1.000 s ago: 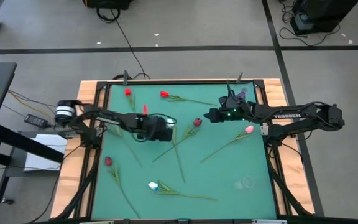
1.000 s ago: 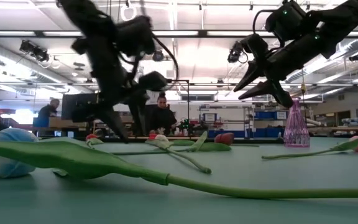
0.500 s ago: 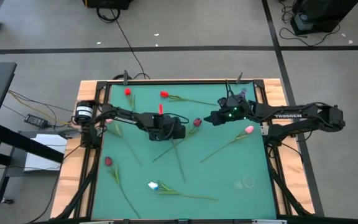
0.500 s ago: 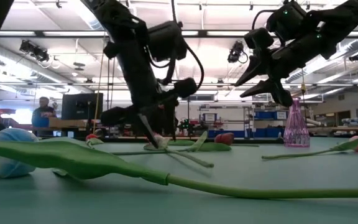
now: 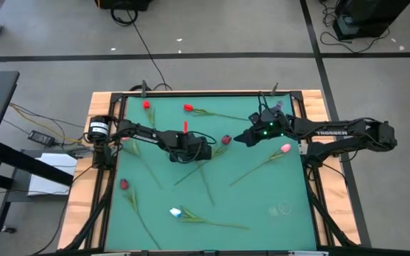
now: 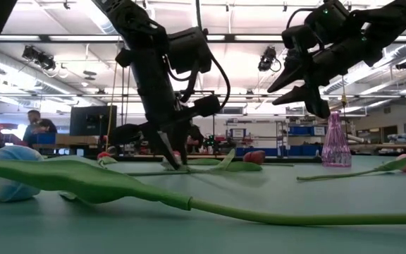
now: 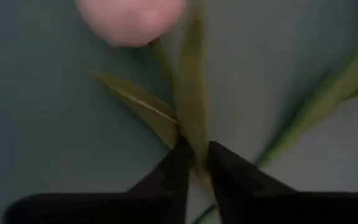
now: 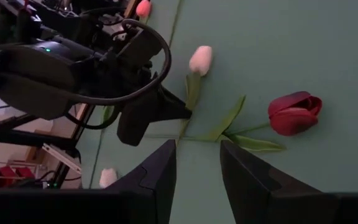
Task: Sort flowers into vase by color
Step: Put the top white flower into the violet vase
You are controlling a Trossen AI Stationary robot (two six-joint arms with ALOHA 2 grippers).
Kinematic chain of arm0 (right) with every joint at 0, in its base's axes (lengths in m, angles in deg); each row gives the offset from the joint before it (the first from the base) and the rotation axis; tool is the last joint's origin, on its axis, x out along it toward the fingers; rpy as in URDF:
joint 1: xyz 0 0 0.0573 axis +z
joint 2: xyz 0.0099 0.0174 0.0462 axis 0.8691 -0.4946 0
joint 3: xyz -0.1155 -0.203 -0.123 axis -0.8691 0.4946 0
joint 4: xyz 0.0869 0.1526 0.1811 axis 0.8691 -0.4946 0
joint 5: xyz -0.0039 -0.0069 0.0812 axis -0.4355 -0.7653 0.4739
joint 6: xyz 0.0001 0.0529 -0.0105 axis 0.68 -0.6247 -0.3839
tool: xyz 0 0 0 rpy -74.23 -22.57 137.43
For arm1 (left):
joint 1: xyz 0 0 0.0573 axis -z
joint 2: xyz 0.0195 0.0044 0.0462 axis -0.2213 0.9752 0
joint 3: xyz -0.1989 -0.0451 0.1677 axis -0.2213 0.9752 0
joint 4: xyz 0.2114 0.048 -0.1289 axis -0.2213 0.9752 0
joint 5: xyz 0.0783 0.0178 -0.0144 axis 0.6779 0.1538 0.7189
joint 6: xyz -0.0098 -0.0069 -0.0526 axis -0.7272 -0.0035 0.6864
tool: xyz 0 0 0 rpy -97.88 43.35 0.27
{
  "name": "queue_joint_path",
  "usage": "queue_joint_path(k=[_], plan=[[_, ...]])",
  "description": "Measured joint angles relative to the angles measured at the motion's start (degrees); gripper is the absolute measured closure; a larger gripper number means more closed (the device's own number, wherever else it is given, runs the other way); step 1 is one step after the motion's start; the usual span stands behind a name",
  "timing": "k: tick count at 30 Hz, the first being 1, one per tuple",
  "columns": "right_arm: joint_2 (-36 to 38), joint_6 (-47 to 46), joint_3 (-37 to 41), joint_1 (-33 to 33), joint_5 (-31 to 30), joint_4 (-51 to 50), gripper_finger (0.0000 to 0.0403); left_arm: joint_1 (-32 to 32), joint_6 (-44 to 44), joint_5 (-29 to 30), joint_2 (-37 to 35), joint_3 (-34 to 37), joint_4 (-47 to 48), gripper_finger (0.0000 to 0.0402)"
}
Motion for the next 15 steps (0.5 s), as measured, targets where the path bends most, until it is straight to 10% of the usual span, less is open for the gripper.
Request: queue_joint_path(k=[15], plan=[[0.7, 0.6, 0.0, 0.2, 2.1, 0.6, 0.0311, -1.4, -9.2, 6.0, -5.5, 0.6, 2.9, 0.0397]])
